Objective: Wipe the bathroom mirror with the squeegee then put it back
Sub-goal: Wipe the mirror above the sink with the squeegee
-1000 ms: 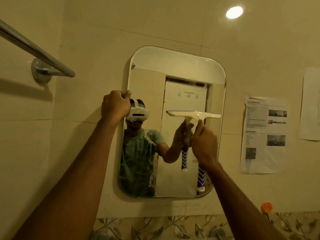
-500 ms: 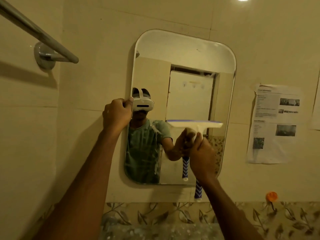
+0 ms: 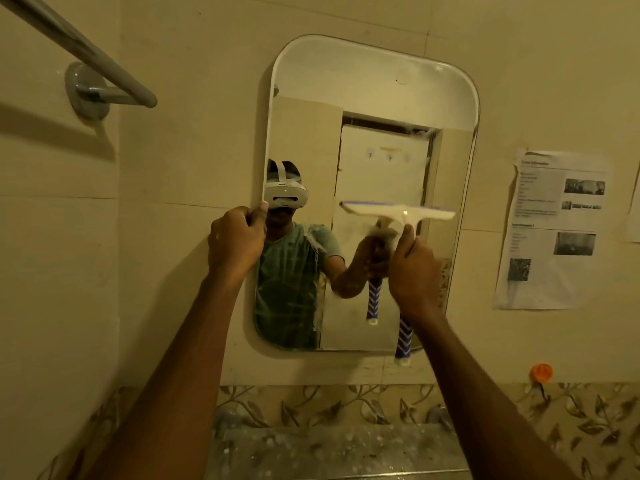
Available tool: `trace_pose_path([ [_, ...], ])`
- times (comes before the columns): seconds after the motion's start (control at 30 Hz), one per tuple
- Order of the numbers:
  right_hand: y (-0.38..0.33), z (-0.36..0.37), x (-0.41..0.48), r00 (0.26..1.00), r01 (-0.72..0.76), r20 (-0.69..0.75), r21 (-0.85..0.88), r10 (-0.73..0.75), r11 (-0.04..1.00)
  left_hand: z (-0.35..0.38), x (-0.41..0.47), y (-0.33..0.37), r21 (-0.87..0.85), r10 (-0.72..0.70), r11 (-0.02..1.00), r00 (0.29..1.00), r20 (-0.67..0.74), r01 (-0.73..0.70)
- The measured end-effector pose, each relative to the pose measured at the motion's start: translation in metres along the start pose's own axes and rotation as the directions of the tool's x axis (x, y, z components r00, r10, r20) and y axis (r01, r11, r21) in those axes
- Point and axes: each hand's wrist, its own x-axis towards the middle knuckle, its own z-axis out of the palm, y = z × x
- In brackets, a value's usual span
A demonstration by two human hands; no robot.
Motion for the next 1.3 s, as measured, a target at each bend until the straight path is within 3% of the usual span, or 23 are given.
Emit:
trace_pose_path([
  [0.27, 0.039, 0.0, -0.078, 0.99, -0.119, 0.066, -0.113, 0.127, 0.986, 0.002, -0.008, -0.002, -0.061, 0.004, 0.998, 1.0, -0.022, -0.006],
  [0.53, 0.006, -0.01, -0.024, 0.999, -0.034, 0.012, -0.068, 0.035, 0.997, 0.008, -0.038, -0.028, -0.077, -0.071, 0.994, 0.997, 0.027, 0.073],
  [0.8, 0.053, 0.0, -0.113, 0.958, -0.233, 0.143, -0.118, 0.249, 0.965, 0.013, -0.061, -0.037, -0.116, -0.122, 0.985, 0.992, 0.037, 0.126],
  [1.0, 0.039, -0.014, -0.105, 0.944, -0.245, 0.186, -0.163, 0.273, 0.956, 0.011, -0.072, -0.03, -0.22, -0.191, 0.955, 0.98, 0.06, 0.199],
  [1.17, 0.033, -0.014, -0.089, 0.967, -0.168, 0.16, -0.17, 0.196, 0.971, 0.01, -0.079, -0.029, -0.268, -0.201, 0.94, 0.977, 0.072, 0.213],
  [1.3, 0.051, -0.011, -0.117, 0.942, -0.228, 0.208, -0.175, 0.262, 0.958, 0.012, -0.081, -0.025, -0.274, -0.199, 0.939, 0.978, 0.057, 0.207],
])
